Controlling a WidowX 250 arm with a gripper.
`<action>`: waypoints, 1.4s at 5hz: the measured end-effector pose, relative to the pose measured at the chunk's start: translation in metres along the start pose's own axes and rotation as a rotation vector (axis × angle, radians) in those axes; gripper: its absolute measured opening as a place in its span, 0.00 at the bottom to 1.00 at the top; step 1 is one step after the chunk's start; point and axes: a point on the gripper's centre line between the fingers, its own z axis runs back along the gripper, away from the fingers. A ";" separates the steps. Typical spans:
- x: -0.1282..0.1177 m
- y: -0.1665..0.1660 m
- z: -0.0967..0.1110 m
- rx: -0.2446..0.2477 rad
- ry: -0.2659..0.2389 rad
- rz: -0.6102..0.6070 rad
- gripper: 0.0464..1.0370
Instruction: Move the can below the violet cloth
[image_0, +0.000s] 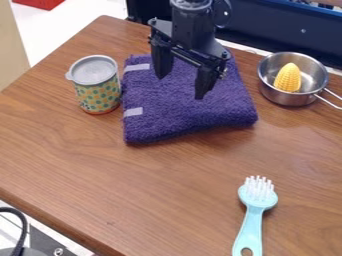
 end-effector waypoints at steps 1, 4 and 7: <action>-0.004 -0.002 -0.008 -0.006 0.029 -0.016 0.96; 0.025 0.074 -0.020 0.032 -0.058 0.025 0.96; 0.029 0.127 -0.044 0.062 -0.131 0.069 0.96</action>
